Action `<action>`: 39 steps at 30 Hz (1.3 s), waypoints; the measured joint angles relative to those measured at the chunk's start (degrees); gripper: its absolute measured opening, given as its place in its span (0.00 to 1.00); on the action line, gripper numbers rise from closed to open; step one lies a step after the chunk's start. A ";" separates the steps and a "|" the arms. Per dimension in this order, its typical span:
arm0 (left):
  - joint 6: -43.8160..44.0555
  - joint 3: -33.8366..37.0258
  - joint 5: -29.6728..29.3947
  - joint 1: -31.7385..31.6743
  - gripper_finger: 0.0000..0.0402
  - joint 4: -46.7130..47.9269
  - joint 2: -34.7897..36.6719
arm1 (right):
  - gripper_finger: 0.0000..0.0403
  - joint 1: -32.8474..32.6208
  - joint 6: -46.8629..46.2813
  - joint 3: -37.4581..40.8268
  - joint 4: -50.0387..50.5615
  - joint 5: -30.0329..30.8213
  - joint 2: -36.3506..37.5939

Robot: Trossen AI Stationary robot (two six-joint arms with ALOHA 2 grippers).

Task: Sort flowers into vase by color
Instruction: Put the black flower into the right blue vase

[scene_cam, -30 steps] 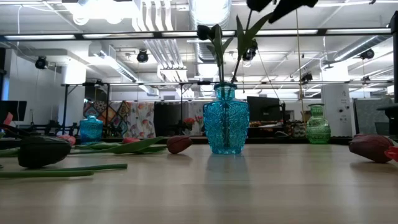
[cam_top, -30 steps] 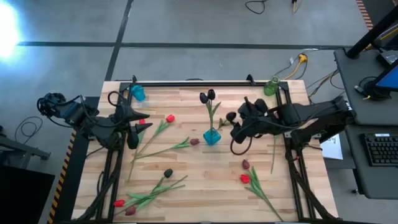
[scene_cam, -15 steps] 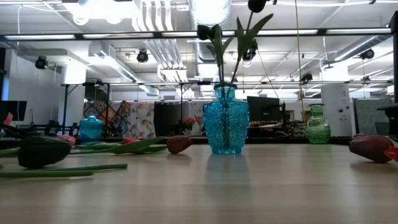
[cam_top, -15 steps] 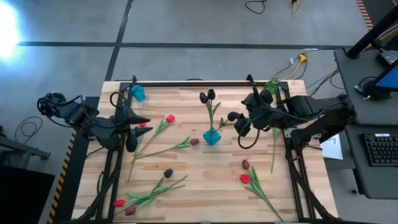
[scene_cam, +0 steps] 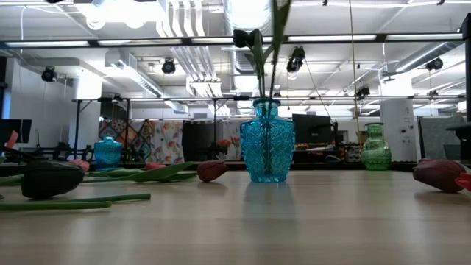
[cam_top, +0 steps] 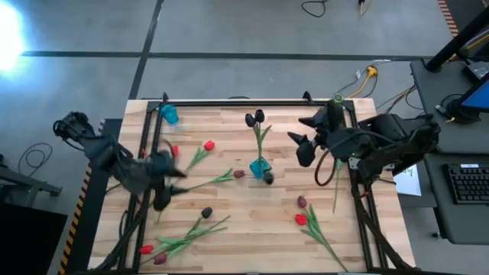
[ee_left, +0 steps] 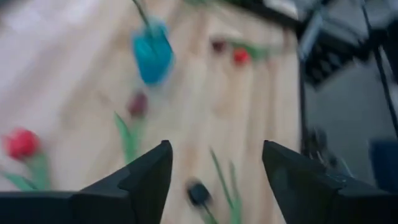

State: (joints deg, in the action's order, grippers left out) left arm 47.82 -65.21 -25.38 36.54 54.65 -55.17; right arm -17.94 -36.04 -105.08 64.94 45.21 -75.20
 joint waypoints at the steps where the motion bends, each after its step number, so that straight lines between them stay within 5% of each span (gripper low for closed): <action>1: 1.44 0.47 1.19 1.50 0.60 0.05 -0.84 | 0.65 -0.33 -0.44 -0.29 -0.06 -0.02 -0.49; 12: 19.98 4.03 2.41 21.59 0.60 -0.44 -10.67 | 0.63 -4.74 -5.10 -3.21 -0.06 -0.20 -8.95; 18: 28.72 4.28 1.40 25.88 0.63 -2.82 -18.81 | 0.62 -7.61 -7.61 -6.99 2.07 -0.36 -13.28; 24: 41.35 4.28 -0.90 24.40 0.67 -2.16 -26.59 | 0.62 -12.10 -7.74 -12.05 4.01 -0.61 -15.67; 30: 49.76 4.28 1.43 15.13 0.62 -1.41 -31.55 | 0.62 -19.17 -5.50 -15.71 4.98 -0.17 -15.99; 39: 48.23 4.10 10.70 6.23 0.59 -6.12 -41.84 | 0.62 -31.86 -12.03 -14.45 7.20 -0.11 -16.20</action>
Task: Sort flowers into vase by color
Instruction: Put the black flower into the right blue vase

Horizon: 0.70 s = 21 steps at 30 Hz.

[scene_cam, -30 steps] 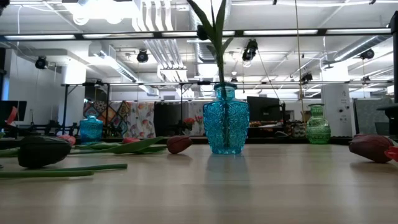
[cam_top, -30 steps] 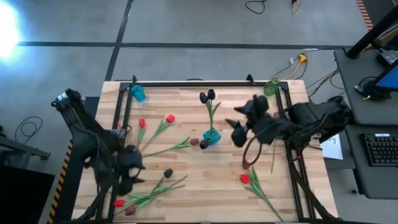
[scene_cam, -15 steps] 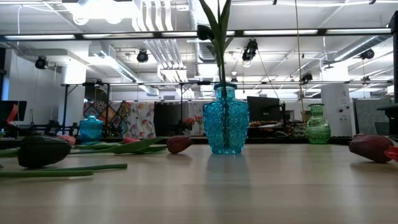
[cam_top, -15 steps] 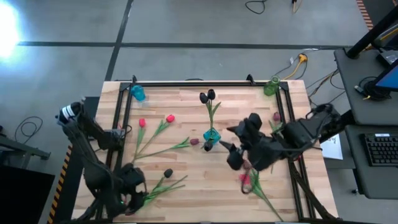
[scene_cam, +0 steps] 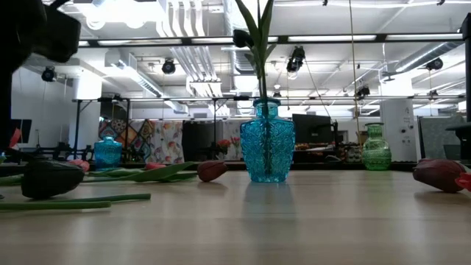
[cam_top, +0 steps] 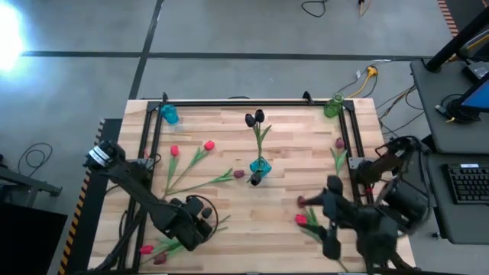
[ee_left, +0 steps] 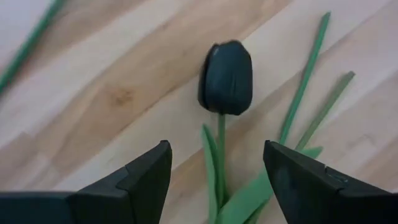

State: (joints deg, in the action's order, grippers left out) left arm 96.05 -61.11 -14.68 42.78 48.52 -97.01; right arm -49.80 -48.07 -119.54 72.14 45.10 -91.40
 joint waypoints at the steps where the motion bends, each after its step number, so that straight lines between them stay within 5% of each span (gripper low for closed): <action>1: 0.42 -0.03 0.08 -0.21 0.59 -0.12 -0.69 | 0.62 -1.17 -1.55 0.13 0.29 0.08 -0.24; 9: -0.90 -0.08 -0.06 -2.43 0.54 -4.77 -6.18 | 0.62 -6.61 -7.50 0.31 1.49 4.36 -2.20; 21: 3.46 0.00 -0.92 -2.77 0.07 -3.30 -6.98 | 0.62 -6.30 -6.76 0.13 2.40 7.01 -1.39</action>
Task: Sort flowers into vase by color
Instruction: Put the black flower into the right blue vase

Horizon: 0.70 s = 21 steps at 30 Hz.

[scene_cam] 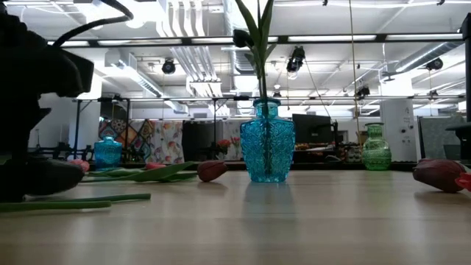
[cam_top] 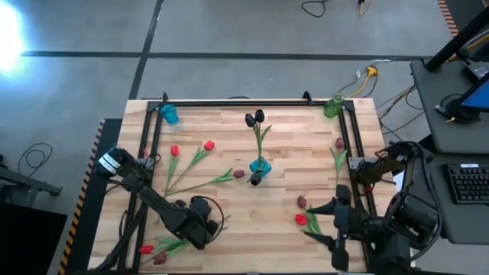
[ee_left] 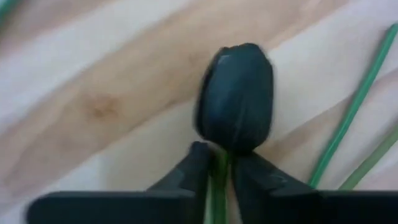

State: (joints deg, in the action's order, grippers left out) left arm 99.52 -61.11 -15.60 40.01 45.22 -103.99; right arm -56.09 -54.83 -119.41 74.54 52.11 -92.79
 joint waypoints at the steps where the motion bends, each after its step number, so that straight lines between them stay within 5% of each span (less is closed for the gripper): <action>1: -0.06 0.01 -0.96 -0.01 0.04 0.61 0.95 | 0.62 0.00 0.00 -0.01 0.17 0.41 0.10; 6: -0.29 0.01 -7.62 0.09 0.01 4.37 8.56 | 0.62 0.00 0.25 -0.03 0.19 0.71 0.76; 11: -1.49 -0.04 -21.54 0.16 0.00 7.01 20.14 | 0.62 0.00 1.37 -0.03 0.22 1.42 0.81; 16: -15.62 -0.46 -41.79 2.59 0.00 3.44 31.51 | 0.62 0.00 2.37 -0.03 0.33 2.00 0.83; 21: -28.51 -1.37 -52.33 4.10 0.00 -1.25 39.59 | 0.62 0.00 2.80 -0.03 1.75 2.00 0.85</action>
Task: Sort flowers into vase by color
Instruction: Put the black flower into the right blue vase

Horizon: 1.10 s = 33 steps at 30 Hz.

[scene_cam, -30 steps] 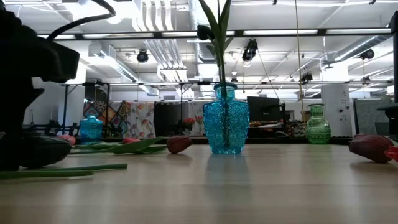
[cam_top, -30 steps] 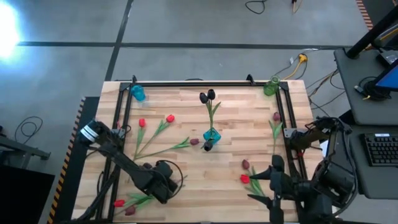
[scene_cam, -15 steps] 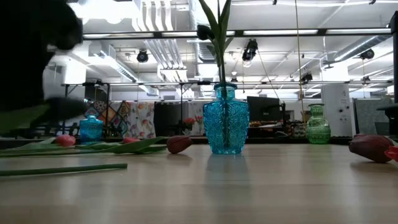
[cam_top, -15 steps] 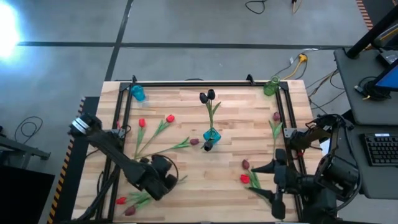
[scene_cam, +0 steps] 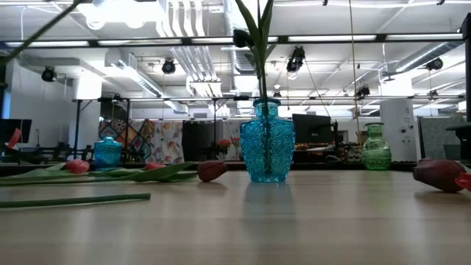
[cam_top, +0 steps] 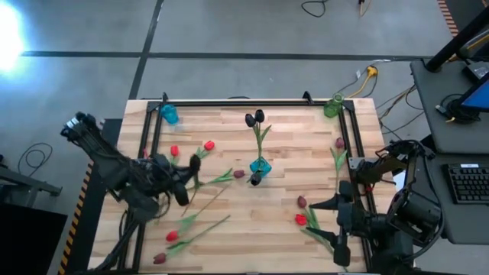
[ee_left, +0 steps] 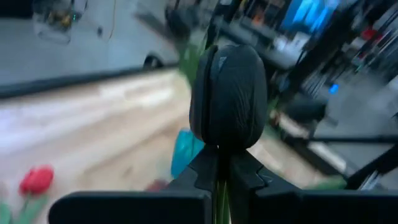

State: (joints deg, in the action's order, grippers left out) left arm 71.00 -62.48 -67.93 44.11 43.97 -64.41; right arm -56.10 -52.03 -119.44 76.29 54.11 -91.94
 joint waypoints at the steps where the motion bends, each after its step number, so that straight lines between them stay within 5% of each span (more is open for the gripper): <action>1: -2.45 -0.17 -0.90 0.01 0.00 -1.57 1.13 | 0.62 0.00 0.04 0.03 0.45 -0.01 0.00; 10: -32.49 -0.39 -6.72 -0.96 0.00 -23.32 5.38 | 0.62 1.01 -0.80 0.21 1.25 5.94 0.00; 13: -41.68 0.22 3.97 -4.82 0.00 -31.77 6.45 | 0.62 1.31 -0.49 -0.32 1.18 8.59 0.20; 18: -55.00 1.99 33.54 -15.22 0.00 -48.25 5.02 | 0.62 3.09 0.24 -2.03 1.20 13.46 0.84; 21: -59.73 2.01 45.12 -20.57 0.00 -52.16 4.03 | 0.62 4.14 0.19 -3.71 0.98 13.61 0.85; 27: -68.80 2.25 57.92 -26.69 0.00 -59.55 4.95 | 0.62 4.28 0.13 -4.68 -3.40 13.37 0.85; 33: -75.85 3.88 61.28 -32.65 0.00 -71.72 5.83 | 0.62 4.24 0.13 -4.26 -9.24 12.89 0.15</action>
State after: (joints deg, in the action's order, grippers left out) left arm -4.84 -58.60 -6.65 11.46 -27.76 -58.58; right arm -51.86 -51.90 -123.70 67.05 67.00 -91.79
